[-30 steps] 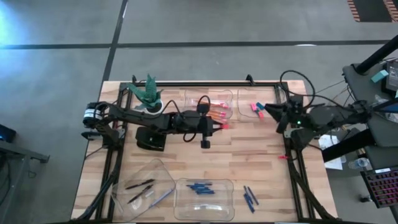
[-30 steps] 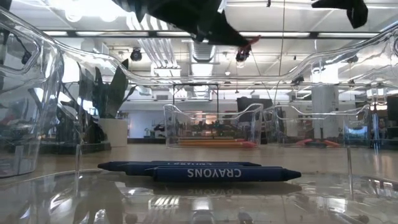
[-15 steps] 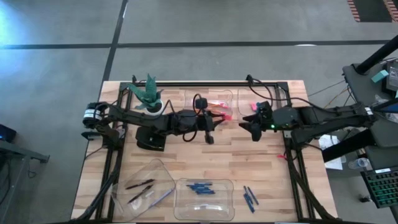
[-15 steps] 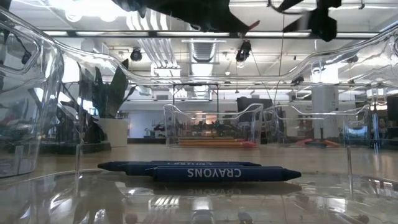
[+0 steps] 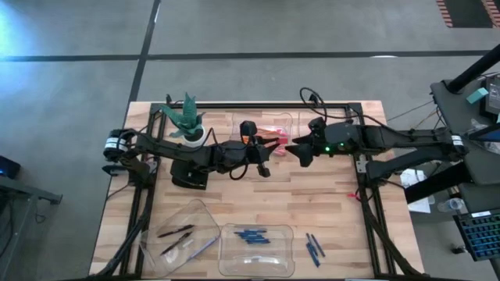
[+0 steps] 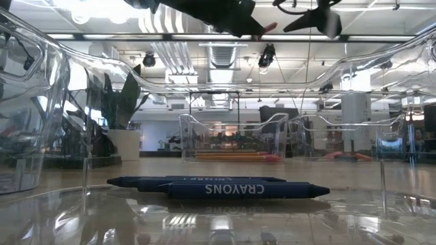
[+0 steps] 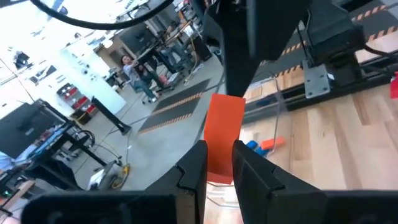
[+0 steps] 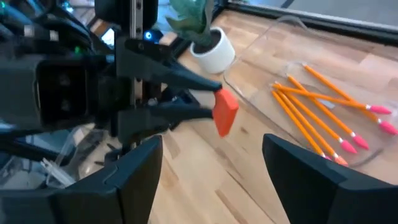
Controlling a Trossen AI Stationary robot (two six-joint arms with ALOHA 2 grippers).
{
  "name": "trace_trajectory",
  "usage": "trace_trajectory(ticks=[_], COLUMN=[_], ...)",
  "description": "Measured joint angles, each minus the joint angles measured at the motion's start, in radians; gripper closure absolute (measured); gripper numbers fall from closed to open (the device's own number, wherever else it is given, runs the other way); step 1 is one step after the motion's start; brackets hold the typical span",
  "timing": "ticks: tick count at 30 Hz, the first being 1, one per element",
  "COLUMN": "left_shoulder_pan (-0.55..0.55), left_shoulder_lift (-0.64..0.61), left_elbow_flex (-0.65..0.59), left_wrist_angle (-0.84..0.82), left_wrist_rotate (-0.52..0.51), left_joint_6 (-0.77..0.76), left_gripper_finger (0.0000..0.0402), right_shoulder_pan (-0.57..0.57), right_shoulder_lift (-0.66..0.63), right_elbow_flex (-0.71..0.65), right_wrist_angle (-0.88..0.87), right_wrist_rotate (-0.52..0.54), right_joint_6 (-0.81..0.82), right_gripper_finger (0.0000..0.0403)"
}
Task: Sort crayons/erasers/pens/pencils in bins
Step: Put the orange eraser into the top right transparent bin
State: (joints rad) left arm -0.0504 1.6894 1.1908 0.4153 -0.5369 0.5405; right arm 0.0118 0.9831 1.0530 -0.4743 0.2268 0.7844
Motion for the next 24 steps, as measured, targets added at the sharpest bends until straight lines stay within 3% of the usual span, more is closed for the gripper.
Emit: trace_trajectory(ticks=[13,24], left_shoulder_pan=[-0.009,-0.01], left_shoulder_lift=[0.0,0.0], left_elbow_flex=[0.0,-0.004], left_wrist_angle=[0.022,0.02], left_wrist_rotate=[-0.021,-0.046], left_joint_6=[0.05,0.052], left_gripper_finger=[0.0354,0.0354], right_shoulder_pan=[-0.05,-0.055], right_shoulder_lift=[0.117,0.124], right_elbow_flex=[0.082,0.089], right_wrist_angle=[-0.027,-0.05], right_wrist_rotate=[-0.025,-0.025], right_joint_6=[-0.046,-0.073], right_gripper_finger=[0.018,0.0184])
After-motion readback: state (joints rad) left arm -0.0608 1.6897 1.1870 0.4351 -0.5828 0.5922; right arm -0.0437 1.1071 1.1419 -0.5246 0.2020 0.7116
